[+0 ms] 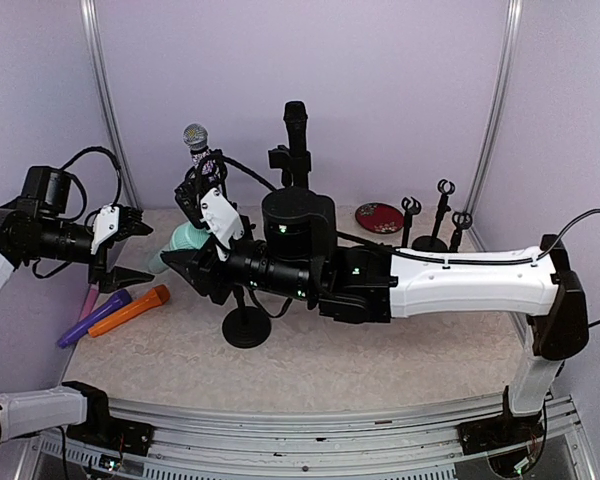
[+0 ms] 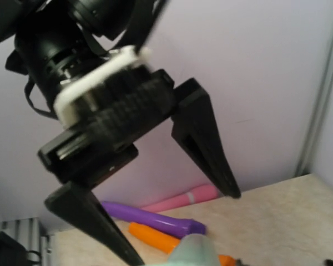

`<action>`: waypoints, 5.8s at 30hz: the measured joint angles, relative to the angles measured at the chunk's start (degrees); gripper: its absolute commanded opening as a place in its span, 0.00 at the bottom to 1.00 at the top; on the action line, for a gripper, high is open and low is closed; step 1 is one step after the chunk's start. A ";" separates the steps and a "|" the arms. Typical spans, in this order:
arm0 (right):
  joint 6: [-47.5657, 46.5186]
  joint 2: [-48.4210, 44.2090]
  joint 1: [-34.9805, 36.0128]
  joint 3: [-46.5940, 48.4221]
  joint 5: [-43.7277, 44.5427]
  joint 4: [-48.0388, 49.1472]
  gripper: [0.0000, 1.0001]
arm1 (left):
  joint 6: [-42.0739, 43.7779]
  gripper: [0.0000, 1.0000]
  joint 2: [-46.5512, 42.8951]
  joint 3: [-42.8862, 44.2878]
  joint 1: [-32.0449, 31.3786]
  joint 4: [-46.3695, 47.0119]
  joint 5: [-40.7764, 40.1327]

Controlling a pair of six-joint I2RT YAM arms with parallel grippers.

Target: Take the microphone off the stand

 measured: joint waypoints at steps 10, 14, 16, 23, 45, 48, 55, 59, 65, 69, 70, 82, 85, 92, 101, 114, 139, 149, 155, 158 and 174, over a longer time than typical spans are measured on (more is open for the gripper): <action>5.86 5.73 -2.12 5.70 -7.58 2.67 0.02 | 1.27 0.43 0.11 0.00 -1.86 -2.25 0.76; 6.45 6.14 -2.12 6.12 -8.61 2.97 0.63 | 0.79 0.30 -0.13 -0.09 -1.88 -1.75 0.46; 7.04 6.10 -2.12 6.01 -8.81 3.41 0.84 | 1.22 0.26 -0.83 -0.79 -2.16 -0.96 -0.02; 5.95 0.79 -2.14 -1.84 -6.10 6.60 0.89 | 1.18 0.12 -2.84 -9.42 0.48 2.27 -6.97; 8.76 -11.91 -3.19 -24.30 14.97 9.86 0.66 | -0.22 0.12 4.00 -42.32 17.29 28.63 -29.44; 9.14 -8.39 -3.21 -24.33 16.24 9.31 0.65 | -0.83 0.21 4.44 -43.21 18.08 30.73 -30.84; 8.72 -0.35 -4.28 -22.58 16.26 9.31 0.60 | -1.79 0.41 4.76 -43.39 18.88 33.48 -32.81; 8.72 3.08 -6.45 -20.57 14.80 9.46 0.58 | -2.03 0.51 5.22 -43.43 19.06 33.88 -33.44; 8.13 5.90 -8.76 -18.58 12.55 10.93 0.55 | -2.75 0.66 6.84 -43.21 19.17 33.81 -33.83; 7.32 8.26 -9.07 -15.91 11.61 11.34 0.50 | -3.61 0.72 7.45 -40.63 19.21 31.21 -33.16; 7.02 9.01 -9.07 -14.88 11.43 11.37 0.48 | -3.91 0.73 7.39 -39.47 19.21 30.29 -32.68; 4.59 11.87 -9.55 -12.00 10.38 14.69 0.00 | -7.72 0.76 4.44 -24.24 19.17 19.87 -20.72; 4.00 9.81 -10.43 -16.20 7.28 18.40 0.00 | -8.59 0.77 3.89 -22.29 18.64 17.81 -17.84; 0.33 2.54 -16.48 -24.90 -11.10 18.14 0.00 | -11.04 0.77 2.08 -20.15 14.40 15.06 -13.90; -9.92 1.75 -23.96 -21.29 -36.39 7.19 0.16 | -13.53 0.77 1.49 -20.13 9.14 14.14 -13.40; -7.26 -2.51 -25.49 -25.79 -30.51 3.78 0.92 | -14.43 0.77 1.55 -18.80 7.52 13.73 -12.61; 5.53 0.44 -8.41 -37.62 18.40 27.71 0.47 | -14.43 0.77 0.92 -17.88 7.34 13.70 -12.37; 3.93 1.51 -8.33 -37.73 17.42 30.45 0.00 | -14.40 0.77 0.92 -17.62 7.34 13.70 -12.41; 1.07 0.72 -11.93 -38.40 4.57 30.34 0.00 | -14.32 0.77 0.90 -16.87 7.34 13.70 -12.61; -0.26 -0.48 -16.02 -38.40 -7.80 27.93 0.00 | -14.19 0.77 0.90 -16.85 7.34 13.70 -12.63; -17.14 0.63 -27.06 -22.38 -46.75 -0.22 0.65 | -13.64 0.77 0.92 -16.26 7.30 12.87 -12.61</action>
